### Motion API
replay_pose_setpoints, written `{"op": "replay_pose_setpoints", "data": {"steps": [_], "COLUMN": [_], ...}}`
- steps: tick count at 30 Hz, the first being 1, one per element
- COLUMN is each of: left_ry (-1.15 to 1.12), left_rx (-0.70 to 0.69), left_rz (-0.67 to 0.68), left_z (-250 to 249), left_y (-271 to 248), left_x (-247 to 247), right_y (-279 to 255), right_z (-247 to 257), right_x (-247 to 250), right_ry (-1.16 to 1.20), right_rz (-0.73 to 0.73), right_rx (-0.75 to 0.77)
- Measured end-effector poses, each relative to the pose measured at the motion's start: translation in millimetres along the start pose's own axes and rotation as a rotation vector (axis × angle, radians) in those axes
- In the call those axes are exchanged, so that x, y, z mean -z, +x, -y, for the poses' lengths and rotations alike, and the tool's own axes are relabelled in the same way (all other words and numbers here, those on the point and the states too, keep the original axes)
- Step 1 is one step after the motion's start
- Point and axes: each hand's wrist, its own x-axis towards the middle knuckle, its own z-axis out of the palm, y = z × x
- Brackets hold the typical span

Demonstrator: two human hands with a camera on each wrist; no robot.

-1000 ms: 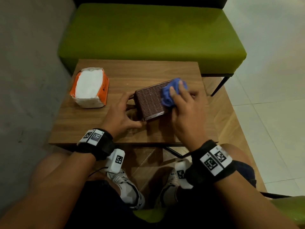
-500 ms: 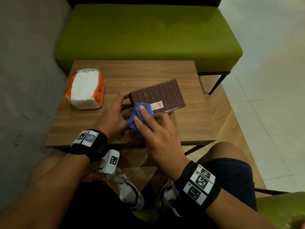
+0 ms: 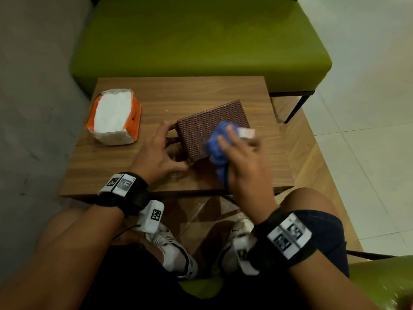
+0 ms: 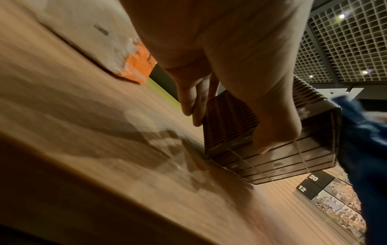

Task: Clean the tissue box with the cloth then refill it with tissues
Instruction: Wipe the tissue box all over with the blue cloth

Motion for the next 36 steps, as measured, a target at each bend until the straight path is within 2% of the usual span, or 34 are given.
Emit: {"op": "replay_pose_setpoints", "data": {"steps": [2,3,5,7,8,9,11,13,14,16,18,20,22,25,26,27,30,32,34,36], "left_ry": [0.017,0.012,-0.010,-0.035,-0.038,-0.040,-0.038,-0.046,-0.058,-0.079,-0.080,-0.067,-0.063,-0.051,-0.051,-0.055,-0.039,-0.017,-0.002,0.010], "left_rx": [0.007,0.006,0.011,0.007,0.006,0.008,0.026,0.038,0.033,0.021,0.001,-0.014,-0.022,-0.010,-0.014,-0.017,-0.024,-0.007,-0.006,0.001], "left_rz": [-0.009,-0.012,-0.002,-0.005,-0.010,-0.014,-0.013,-0.026,-0.036,-0.045,-0.050,-0.046,-0.040,-0.037,-0.040,-0.046,-0.068,-0.043,-0.020,-0.025], "left_z": [1,2,0,0,1,1,-1,-2,-3,-3,1,3,3,2,1,1,4,4,4,2], "left_y": [-1,-1,0,0,-1,-2,-3,-5,-6,-6,-5,-6,-6,-7,-7,-6,-5,-6,-6,-7], "left_x": [-1,-2,-3,-2,-2,-1,0,-2,-4,-6,-7,-5,-4,-5,-6,-7,-7,-4,-1,-2], "right_y": [15,18,14,1,0,6,26,47,52,52,38,31,44,68,71,69,43,33,43,57], "right_z": [-19,-15,16,45,47,40,14,-12,-13,13,46,52,25,-15,-12,0,51,51,20,-15], "right_x": [6,4,-6,-13,-13,-10,-6,-2,-3,-13,-20,-17,-11,-2,-4,-8,-23,-21,-13,-2], "right_ry": [-0.013,-0.010,-0.032,-0.048,-0.045,-0.037,-0.014,-0.004,-0.004,-0.048,-0.067,-0.065,-0.054,-0.028,-0.032,-0.048,-0.051,-0.040,-0.041,-0.064], "right_rz": [-0.135,-0.145,-0.038,0.054,0.068,0.063,-0.028,-0.185,-0.204,-0.140,-0.034,0.039,0.001,-0.191,-0.202,-0.174,-0.019,0.041,-0.004,-0.122], "right_rx": [-0.164,-0.182,-0.063,0.141,0.198,0.195,0.027,-0.179,-0.223,-0.143,0.069,0.207,0.135,-0.166,-0.189,-0.150,0.155,0.246,0.147,-0.059]}}
